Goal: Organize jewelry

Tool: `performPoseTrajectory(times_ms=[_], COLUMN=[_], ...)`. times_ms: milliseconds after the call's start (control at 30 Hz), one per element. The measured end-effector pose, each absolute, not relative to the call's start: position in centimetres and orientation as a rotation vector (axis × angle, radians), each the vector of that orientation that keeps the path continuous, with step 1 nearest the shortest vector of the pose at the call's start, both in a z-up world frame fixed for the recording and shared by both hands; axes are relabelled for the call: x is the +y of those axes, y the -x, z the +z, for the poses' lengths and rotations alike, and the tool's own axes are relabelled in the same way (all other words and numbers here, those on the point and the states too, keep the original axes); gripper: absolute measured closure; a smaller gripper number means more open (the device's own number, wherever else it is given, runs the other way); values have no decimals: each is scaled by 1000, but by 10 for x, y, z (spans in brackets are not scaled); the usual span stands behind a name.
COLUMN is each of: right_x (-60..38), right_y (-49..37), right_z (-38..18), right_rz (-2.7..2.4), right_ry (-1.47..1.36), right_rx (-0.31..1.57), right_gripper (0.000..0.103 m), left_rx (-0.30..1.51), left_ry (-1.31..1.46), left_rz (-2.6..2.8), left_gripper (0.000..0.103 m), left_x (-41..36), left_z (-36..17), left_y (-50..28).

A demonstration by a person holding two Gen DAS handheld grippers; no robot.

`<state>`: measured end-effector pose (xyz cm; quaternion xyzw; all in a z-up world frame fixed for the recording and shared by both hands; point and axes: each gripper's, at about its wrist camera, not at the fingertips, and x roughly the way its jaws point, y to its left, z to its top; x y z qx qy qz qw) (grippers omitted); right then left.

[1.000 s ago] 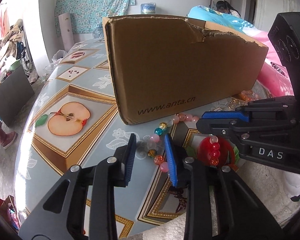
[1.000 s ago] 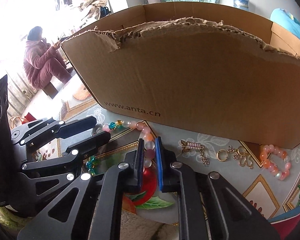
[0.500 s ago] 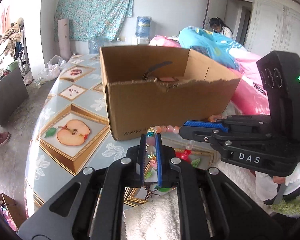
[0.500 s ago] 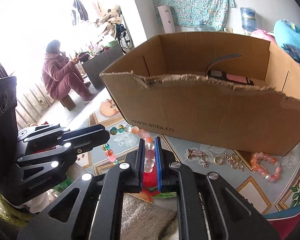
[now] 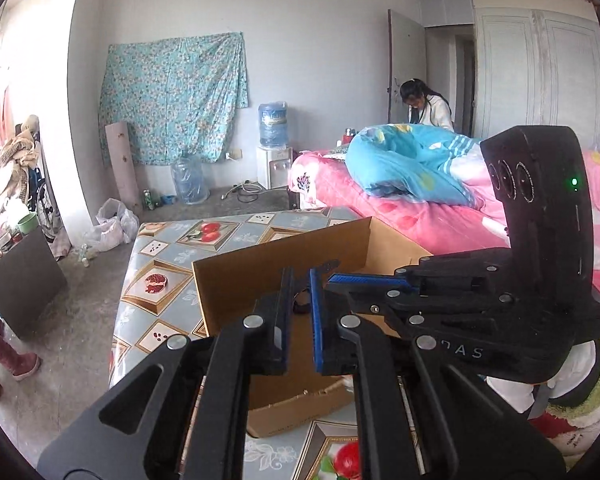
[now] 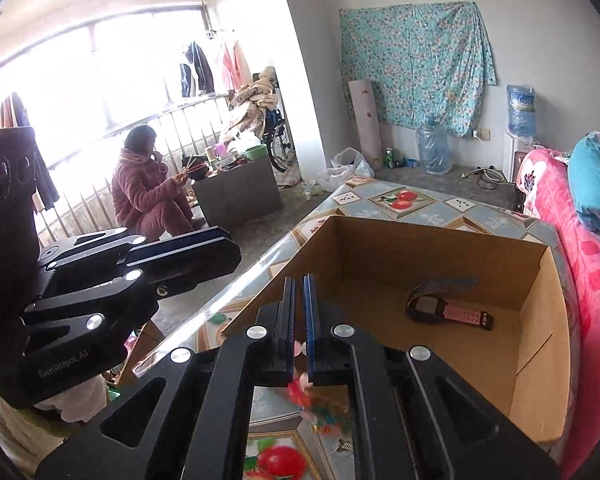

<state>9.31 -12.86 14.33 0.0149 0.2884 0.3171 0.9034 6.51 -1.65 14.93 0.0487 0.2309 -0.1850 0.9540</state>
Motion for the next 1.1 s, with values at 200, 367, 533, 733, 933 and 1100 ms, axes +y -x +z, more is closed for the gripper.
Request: performPoseTrajectory(times_ms=[200,367,533,733,933,1100], right_x=[-132,-159,-191,-216,-184,-148], right_y=[-128,-118,-84,-38,-16,-13], right_z=[132,127,116,71,18,0], right_rz=[624,632,642,671,683,709], right_ry=[-28,-80,-135,-244,-195,-86], right_rx=[660,664,663,740,883,906], right_gripper=[98,98,98,97,94,85], left_rx=[565,583,606,724,832,879], left_ry=[-45,-24,8,54,-72,-197], left_rz=[-345,-331,-346,-390,-376,-315], left_gripper=[96,96,96,76,67,67], left_x=[-13,1,16,20,-5,-16], left_z=[128,115,95,47,-2,-28], left_y=[-103,-86,-52,-15,2,-2])
